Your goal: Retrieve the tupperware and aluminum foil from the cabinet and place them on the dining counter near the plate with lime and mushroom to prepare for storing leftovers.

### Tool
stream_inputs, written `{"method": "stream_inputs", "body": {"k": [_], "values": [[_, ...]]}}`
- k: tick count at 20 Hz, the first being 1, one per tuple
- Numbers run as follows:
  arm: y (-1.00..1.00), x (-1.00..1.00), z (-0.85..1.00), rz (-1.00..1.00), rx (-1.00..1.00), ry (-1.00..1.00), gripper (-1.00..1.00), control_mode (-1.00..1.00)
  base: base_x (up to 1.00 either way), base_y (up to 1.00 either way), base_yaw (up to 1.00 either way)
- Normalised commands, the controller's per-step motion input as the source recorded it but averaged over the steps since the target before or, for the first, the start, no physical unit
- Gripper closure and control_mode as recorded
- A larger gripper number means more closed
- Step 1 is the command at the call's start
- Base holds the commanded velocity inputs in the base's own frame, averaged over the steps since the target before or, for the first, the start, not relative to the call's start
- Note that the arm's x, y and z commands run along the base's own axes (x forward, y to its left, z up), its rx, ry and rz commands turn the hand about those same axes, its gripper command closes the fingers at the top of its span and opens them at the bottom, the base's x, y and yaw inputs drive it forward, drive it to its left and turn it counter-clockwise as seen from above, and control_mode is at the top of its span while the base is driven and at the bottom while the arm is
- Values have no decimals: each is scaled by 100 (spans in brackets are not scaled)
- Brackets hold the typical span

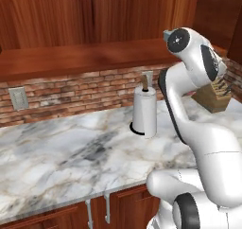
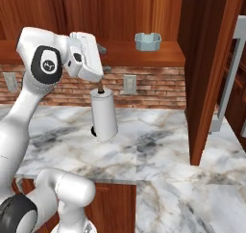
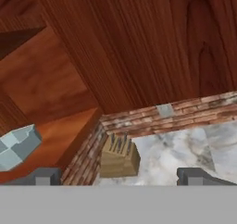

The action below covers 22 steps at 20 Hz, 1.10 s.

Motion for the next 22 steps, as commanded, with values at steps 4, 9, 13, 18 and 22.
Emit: {"method": "stream_inputs", "body": {"k": [4, 9, 13, 18, 22], "values": [[-11, 41, 47, 1, 2, 11, -100, -100, 0, 0, 0], [-37, 42, 7, 0, 17, 11, -100, -100, 0, 0, 0], [-32, 27, -2, 0, 6, 8, -100, -100, 0, 0, 0], [-14, 29, -18, 0, 0, 1, -100, -100, 0, 0, 0], [-16, 26, -39, 1, -2, -1, -100, -100, 0, 0, 0]]}}
